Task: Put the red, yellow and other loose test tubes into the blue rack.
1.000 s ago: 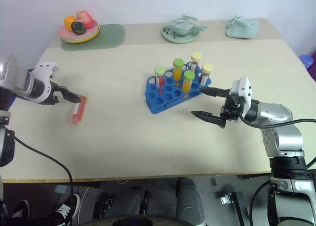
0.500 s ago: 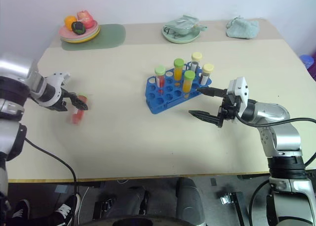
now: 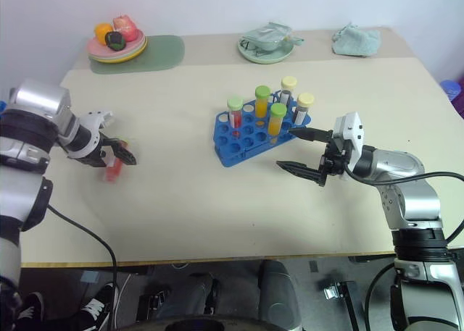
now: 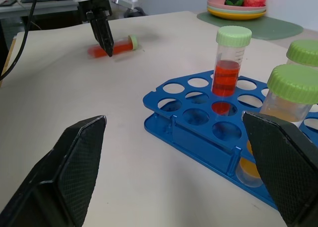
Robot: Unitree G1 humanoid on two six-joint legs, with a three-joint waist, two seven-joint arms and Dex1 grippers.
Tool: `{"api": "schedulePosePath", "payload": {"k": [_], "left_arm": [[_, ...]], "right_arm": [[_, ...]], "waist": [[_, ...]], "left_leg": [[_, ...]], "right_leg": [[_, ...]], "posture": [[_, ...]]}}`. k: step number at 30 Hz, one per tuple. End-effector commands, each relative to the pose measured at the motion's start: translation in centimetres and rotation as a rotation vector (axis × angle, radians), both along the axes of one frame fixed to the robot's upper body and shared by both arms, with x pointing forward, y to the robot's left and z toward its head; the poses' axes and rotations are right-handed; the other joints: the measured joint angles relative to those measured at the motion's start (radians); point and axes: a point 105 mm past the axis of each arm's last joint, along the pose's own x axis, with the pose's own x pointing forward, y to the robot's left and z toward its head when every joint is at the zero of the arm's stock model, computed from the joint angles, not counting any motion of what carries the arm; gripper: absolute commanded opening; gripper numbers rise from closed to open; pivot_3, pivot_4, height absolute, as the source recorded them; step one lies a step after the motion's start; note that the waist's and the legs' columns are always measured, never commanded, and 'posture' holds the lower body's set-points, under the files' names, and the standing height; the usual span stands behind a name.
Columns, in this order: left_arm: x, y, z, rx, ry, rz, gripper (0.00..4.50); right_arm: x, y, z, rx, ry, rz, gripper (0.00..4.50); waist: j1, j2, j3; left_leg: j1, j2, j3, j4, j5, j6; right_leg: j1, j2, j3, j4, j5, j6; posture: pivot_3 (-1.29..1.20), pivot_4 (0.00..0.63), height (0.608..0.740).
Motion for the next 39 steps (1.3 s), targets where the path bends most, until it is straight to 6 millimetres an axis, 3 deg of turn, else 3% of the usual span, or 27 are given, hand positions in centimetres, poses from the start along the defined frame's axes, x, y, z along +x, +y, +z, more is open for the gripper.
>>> {"api": "schedulePosePath", "payload": {"k": [1,4,14,15,16,19,25,28,31,34,36,39], "left_arm": [[0.2,0.0,1.0,0.0,-0.028,0.005,3.59],[-0.1,0.1,0.7,-0.004,-0.014,0.01,2.17],[-0.1,0.6,0.2,-0.006,-0.017,0.034,2.17],[-0.1,0.6,0.1,-0.008,-0.016,0.038,1.74],[-0.1,0.6,0.0,-0.009,-0.015,0.041,1.64],[-0.1,0.7,-0.1,-0.01,-0.017,0.039,0.77],[0.2,1.1,-0.1,0.004,-0.055,0.029,0.77],[1.7,2.1,1.1,0.08,-0.199,0.013,0.77],[4.2,2.5,4.0,0.153,-0.497,-0.032,0.77],[5.8,1.0,8.2,0.144,-0.91,-0.127,0.77],[5.4,-0.7,10.6,0.094,-1.177,-0.222,0.77],[3.8,-2.4,11.1,0.058,-1.315,-0.291,0.77]], "right_arm": [[-0.3,0.5,1.1,-0.004,-0.058,0.024,4.5],[-0.4,0.4,1.0,-0.007,-0.054,0.021,4.5],[-0.4,0.4,0.9,-0.011,-0.059,0.019,4.5],[-0.4,0.4,0.9,-0.011,-0.059,0.019,4.5],[-0.4,0.5,0.9,-0.012,-0.06,0.019,4.5],[-0.4,0.5,0.8,-0.013,-0.059,0.02,4.5],[-0.3,0.5,0.6,-0.018,-0.059,0.019,4.5],[-0.3,0.3,0.5,-0.017,-0.061,0.013,4.5],[-0.4,-0.1,0.3,-0.017,-0.06,0.002,4.5],[-0.4,-0.5,0.2,-0.01,-0.066,-0.023,4.5],[-0.4,-0.7,0.1,-0.001,-0.067,-0.038,4.5],[-0.3,-1.0,-0.1,0.003,-0.069,-0.062,4.5]], "waist": [[0.0,0.0,0.0],[0.0,0.0,0.0],[0.0,0.0,0.0],[0.0,0.0,0.0],[0.0,0.0,0.0],[0.0,0.0,0.0],[0.001,0.001,0.0],[0.003,0.001,-0.001],[0.004,0.001,-0.001],[0.005,0.001,-0.001],[0.005,0.001,-0.001],[0.005,0.001,-0.001]], "left_leg": [[0.0,0.0,0.0,0.0,0.0,0.0],[0.0,0.0,0.0,0.0,0.0,0.0],[0.0,0.0,0.0,0.0,0.0,0.0],[0.0,0.0,0.0,0.0,0.0,0.0],[0.0,0.0,0.0,0.0,0.0,0.0],[0.0,0.0,0.0,0.0,0.0,0.0],[0.0,0.0,0.0,0.0,0.0,0.0],[0.001,0.0,0.0,0.001,0.0,-0.001],[0.001,0.001,-0.001,0.001,0.001,-0.001],[-0.001,0.003,0.0,0.002,0.001,-0.001],[-0.002,0.003,0.0,0.003,0.001,-0.001],[-0.002,0.003,0.0,0.003,0.001,-0.001]], "right_leg": [[0.0,0.0,0.0,0.0,0.0,0.0],[0.0,0.0,0.0,0.0,0.0,0.0],[0.0,0.0,0.0,0.0,0.0,0.0],[0.0,0.0,0.0,0.0,0.0,0.0],[0.0,0.0,0.0,0.0,0.0,0.0],[0.0,0.0,0.0,0.0,0.0,0.0],[0.0,0.0,0.0,0.001,0.0,0.0],[0.0,-0.001,0.0,0.001,0.0,0.0],[0.0,-0.001,0.0,0.001,0.0,0.0],[-0.002,-0.002,0.0,0.001,0.0,0.0],[-0.002,-0.002,0.0,0.001,0.0,0.0],[-0.002,-0.002,0.0,0.0,0.0,0.0]], "posture": [[0.0,0.15,0.74],[0.0,0.15,0.74],[0.0,0.15,0.74],[0.0,0.15,0.74],[0.0,0.15,0.74],[0.0,0.15,0.74],[0.0,0.15,0.74],[0.0,0.15,0.74],[0.0,0.15,0.74],[0.0,0.15,0.74],[0.0,0.15,0.74],[0.0,0.15,0.74]]}}
